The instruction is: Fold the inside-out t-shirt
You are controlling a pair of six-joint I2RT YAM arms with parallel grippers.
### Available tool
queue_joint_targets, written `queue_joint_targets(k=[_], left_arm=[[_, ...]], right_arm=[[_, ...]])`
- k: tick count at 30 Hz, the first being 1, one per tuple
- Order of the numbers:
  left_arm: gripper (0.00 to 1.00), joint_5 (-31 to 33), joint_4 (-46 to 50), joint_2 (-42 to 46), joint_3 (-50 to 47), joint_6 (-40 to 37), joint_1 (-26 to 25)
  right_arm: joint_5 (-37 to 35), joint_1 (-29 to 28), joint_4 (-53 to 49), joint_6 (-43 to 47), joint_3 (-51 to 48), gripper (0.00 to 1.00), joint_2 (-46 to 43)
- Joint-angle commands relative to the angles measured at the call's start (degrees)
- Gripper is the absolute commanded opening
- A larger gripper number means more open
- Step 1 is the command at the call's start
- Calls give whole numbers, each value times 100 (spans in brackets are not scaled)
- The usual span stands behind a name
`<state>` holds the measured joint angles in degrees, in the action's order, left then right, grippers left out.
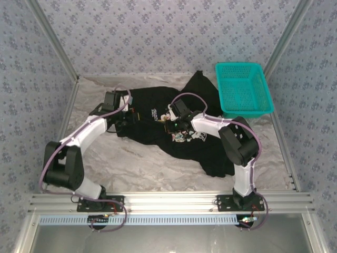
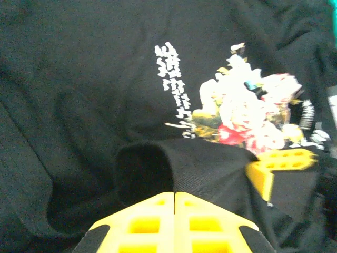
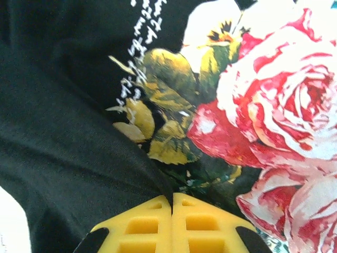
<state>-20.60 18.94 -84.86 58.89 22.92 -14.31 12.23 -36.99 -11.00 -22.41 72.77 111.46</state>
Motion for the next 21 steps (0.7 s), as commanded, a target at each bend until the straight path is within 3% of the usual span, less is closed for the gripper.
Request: queue_joint_targets(k=[1,6,10,15,21], left_arm=[[0,-341,282,533,-189,457,233],[0,-510,488,1250,-461,767,903],[0,-483,705,1771,-592,972,1520],[0,-684,916,2152,-795,1166,2325],[0,-1045,1239,2246,-644,952,2964]], right_arm=[[256,-18,-40,97,339,3,60],[582,-12,-596,398,521,23,-378],[133,56,-1831,911,353,36,-1086],[-427,392,-2809,622,-494,44,-1665],[-549,1077,-2595,214,-1112,49,-1519]])
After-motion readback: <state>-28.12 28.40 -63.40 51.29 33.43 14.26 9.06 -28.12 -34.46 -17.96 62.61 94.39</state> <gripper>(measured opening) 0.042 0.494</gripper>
